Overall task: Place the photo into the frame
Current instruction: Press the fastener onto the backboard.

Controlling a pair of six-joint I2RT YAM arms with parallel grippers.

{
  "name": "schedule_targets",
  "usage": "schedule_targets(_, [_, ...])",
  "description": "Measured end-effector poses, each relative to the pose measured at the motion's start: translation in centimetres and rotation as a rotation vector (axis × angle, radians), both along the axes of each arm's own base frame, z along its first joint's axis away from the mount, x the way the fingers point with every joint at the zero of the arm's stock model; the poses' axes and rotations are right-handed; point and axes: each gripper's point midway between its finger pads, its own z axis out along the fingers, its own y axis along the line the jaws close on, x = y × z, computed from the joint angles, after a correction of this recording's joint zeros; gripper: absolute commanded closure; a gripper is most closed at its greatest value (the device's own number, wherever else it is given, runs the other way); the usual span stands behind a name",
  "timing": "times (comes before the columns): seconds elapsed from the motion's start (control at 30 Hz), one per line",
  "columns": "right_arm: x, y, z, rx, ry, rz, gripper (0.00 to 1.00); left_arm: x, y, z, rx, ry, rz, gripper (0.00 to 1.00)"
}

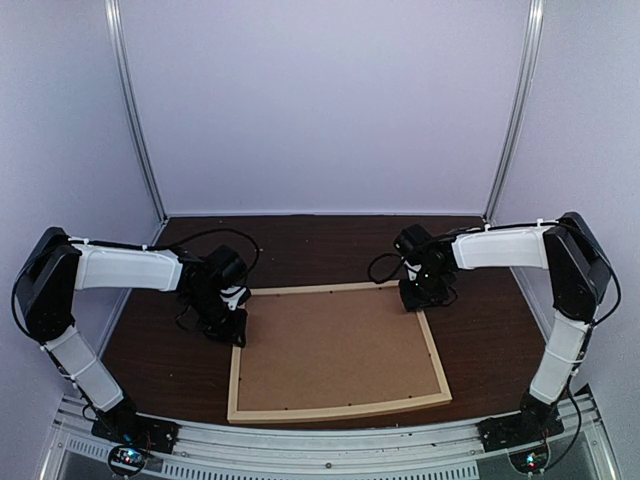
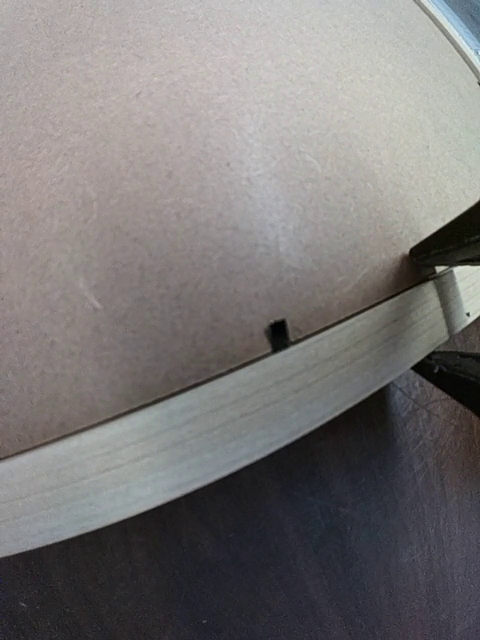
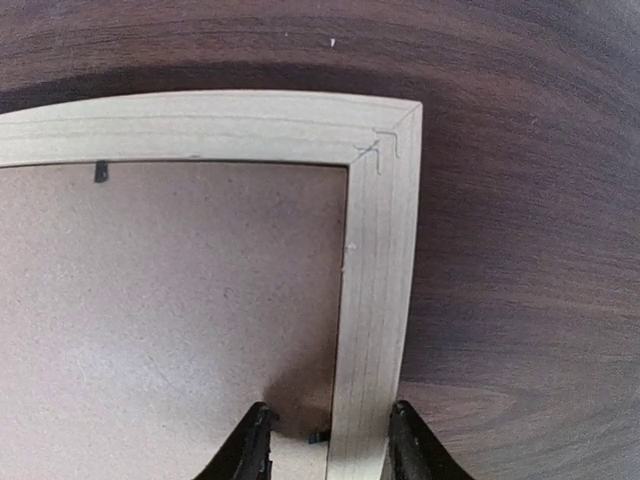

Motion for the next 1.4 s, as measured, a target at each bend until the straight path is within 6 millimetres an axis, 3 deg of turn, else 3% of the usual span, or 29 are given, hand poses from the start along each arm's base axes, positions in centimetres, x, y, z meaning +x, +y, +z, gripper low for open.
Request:
schedule_targets(0.37, [-0.5,0.0,0.4,0.007,0.011,0.006,0.58,0.0,0.1,0.0,0.002,0.0,0.002,0.66])
schedule_targets(0.47, [-1.4,0.4,1.8,0.053,0.019,0.026,0.57,0.0,0.1,0.0,0.004,-0.001,0.002,0.66])
schedule_targets(0.67, [-3.2,0.0,6.5,0.136,-0.049,0.044,0.56,0.1,0.2,0.0,0.007,-0.003,0.003,0.66])
schedule_targets(0.77, [-4.7,-1.0,7.2,0.141,-0.055,0.043,0.56,0.1,0.2,0.0,0.008,-0.002,0.003,0.65])
schedule_targets(1.13, [-11.8,-5.2,2.9,0.086,0.096,0.007,0.57,0.1,0.2,0.1,0.012,-0.004,0.005,0.64])
schedule_targets(1.4, [-13.3,-5.4,1.2,0.094,0.143,0.008,0.57,0.3,-0.1,0.0,0.006,-0.006,0.003,0.64])
